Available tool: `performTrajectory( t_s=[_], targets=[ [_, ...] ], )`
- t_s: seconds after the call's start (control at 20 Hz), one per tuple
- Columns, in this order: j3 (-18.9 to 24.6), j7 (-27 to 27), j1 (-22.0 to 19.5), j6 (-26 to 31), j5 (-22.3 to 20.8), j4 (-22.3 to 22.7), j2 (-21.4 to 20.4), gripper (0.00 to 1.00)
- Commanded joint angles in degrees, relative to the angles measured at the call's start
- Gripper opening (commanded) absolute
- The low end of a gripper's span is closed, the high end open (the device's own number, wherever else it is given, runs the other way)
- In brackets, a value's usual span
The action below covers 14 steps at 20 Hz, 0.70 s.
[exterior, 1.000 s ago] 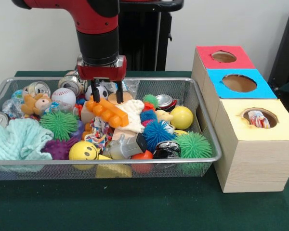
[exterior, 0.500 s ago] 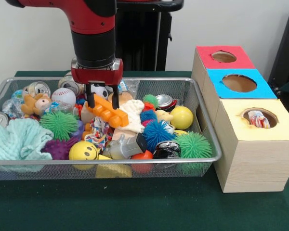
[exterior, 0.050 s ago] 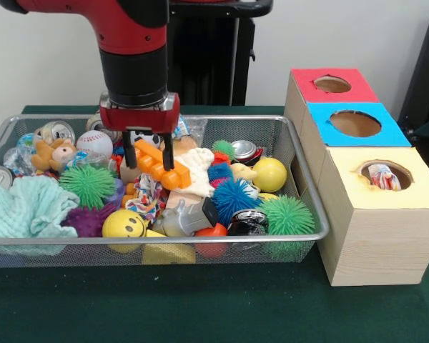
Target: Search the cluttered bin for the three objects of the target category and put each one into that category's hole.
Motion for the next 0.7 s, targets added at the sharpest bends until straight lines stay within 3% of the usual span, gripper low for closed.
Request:
performTrajectory(
  t_s=[0.05, 0.7],
  targets=[
    [3.89, -2.47, -1.87, 1.32, -0.01, -1.2, 5.78, 1.0],
    [3.61, -3.16, -4.64, -3.44, -2.86, -1.95, 11.42, 1.0]
  ],
)
